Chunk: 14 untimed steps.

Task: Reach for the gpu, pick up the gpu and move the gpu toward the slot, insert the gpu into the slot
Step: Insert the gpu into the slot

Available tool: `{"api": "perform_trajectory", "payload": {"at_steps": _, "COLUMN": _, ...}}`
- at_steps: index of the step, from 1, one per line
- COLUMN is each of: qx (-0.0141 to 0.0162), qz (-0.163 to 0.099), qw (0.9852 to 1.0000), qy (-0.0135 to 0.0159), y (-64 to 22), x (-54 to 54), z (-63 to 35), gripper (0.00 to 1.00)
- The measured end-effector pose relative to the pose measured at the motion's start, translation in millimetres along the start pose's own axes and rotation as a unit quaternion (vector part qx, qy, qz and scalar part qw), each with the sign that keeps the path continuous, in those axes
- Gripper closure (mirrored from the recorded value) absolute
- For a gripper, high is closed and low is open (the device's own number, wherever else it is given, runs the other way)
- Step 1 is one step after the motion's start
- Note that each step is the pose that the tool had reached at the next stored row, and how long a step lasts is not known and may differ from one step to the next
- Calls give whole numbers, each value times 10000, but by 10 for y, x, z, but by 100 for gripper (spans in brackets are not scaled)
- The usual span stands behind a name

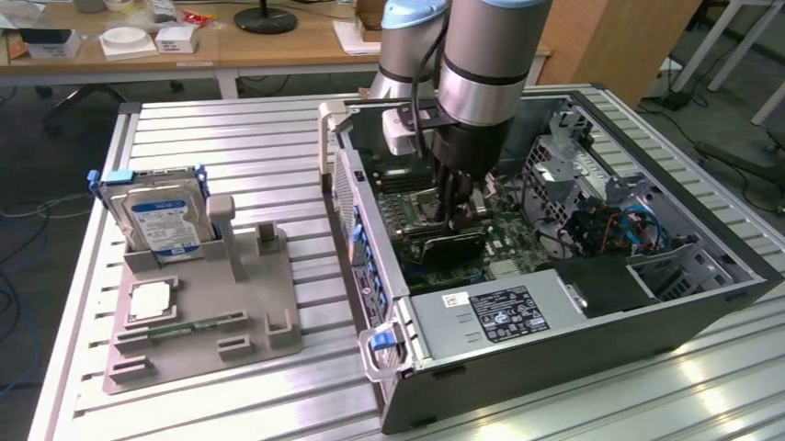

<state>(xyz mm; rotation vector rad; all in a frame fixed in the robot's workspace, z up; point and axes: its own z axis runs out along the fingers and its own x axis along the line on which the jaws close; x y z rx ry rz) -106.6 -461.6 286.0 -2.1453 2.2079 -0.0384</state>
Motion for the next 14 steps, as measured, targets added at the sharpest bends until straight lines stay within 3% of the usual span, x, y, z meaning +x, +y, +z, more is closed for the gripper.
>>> {"api": "perform_trajectory", "payload": {"at_steps": 3, "qx": 0, "qz": 0, "qw": 10000, "qy": 0, "y": 0, "x": 0, "z": 0, "gripper": 75}}
{"api": "perform_trajectory", "payload": {"at_steps": 5, "qx": 0, "qz": 0, "qw": 10000, "qy": 1, "y": 0, "x": 0, "z": 0, "gripper": 86}}
{"api": "perform_trajectory", "payload": {"at_steps": 7, "qx": 0, "qz": 0, "qw": 10000, "qy": 0, "y": 0, "x": 0, "z": 0, "gripper": 90}}
{"api": "perform_trajectory", "payload": {"at_steps": 14, "qx": 0, "qz": 0, "qw": 10000, "qy": 0, "y": 0, "x": 0, "z": 0, "gripper": 90}}
